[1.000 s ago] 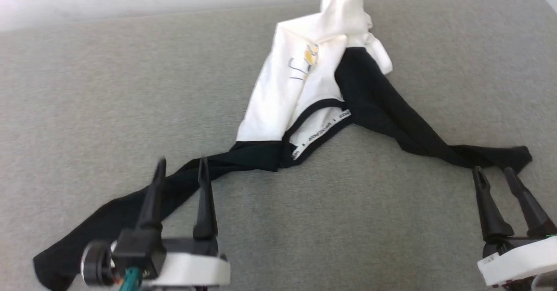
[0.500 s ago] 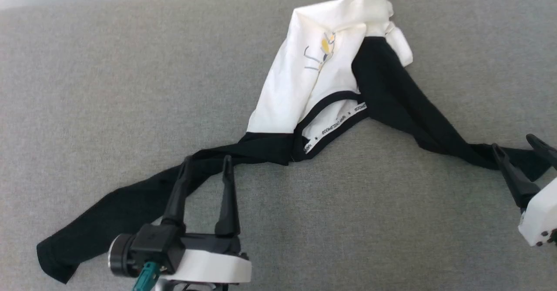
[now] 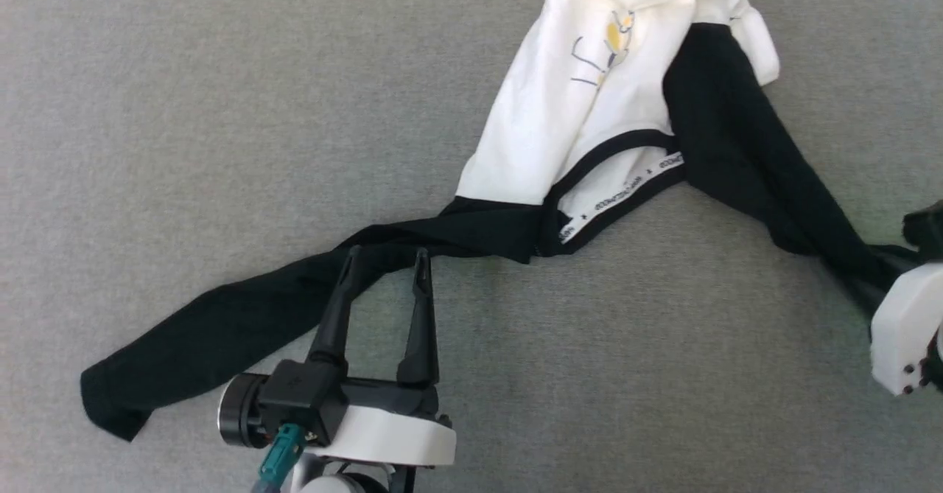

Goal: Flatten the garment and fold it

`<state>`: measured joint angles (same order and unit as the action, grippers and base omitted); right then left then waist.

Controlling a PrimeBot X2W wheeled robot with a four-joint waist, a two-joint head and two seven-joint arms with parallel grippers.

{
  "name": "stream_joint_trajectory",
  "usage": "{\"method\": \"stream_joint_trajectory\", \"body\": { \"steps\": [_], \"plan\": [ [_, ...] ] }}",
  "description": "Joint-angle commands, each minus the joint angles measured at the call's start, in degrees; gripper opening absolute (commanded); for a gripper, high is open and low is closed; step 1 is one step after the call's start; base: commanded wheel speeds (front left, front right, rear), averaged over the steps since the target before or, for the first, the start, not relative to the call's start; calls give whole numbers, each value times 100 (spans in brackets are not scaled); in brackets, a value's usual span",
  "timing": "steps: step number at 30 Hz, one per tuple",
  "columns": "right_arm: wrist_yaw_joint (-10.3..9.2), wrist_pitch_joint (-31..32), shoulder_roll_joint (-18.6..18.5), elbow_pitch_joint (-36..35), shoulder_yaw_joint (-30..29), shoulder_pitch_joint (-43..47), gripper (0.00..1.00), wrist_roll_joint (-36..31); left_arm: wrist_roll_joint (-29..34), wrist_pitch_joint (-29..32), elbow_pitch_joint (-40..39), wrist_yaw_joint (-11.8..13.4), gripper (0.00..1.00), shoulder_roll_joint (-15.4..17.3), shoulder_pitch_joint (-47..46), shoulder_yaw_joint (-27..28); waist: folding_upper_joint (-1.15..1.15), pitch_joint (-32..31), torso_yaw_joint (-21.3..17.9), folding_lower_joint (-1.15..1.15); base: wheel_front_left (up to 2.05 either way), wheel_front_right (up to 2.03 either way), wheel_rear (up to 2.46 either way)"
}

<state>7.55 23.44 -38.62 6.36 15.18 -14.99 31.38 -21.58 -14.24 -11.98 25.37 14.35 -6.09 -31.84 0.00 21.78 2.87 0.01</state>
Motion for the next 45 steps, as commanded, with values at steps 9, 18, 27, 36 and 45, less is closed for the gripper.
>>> {"method": "stream_joint_trajectory", "body": {
  "steps": [9, 18, 27, 36, 45],
  "plan": [
    [-6, -410, 9, 291, -995, -242, 0, 688, -148, -59, 170, -131, 100, -49, 59, 75, 0, -383, -172, -1, 0, 0, 0],
    [-6, 132, -753, 941, -3036, 754, 0, 227, -347, -66, 242, -305, 100, -53, 235, 105, 0, -722, -157, -1, 0, 0, 0],
    [-6, -316, -985, 1894, -3855, 1544, 0, -1118, -374, -2, 168, -301, 100, 22, 341, 75, 0, -641, 180, -1, 0, 0, 0],
    [-6, -892, -561, 1680, -3240, 949, 100, -1125, -399, 79, 84, -246, 100, 67, 355, 95, 0, -637, 178, -1, 0, 0, 0],
    [-6, -492, -661, -20, -2305, 6, 100, -373, -397, 65, 93, -306, 100, -43, 230, -16, 0, -518, 292, -1, 0, 0, 0]
  ]
}}
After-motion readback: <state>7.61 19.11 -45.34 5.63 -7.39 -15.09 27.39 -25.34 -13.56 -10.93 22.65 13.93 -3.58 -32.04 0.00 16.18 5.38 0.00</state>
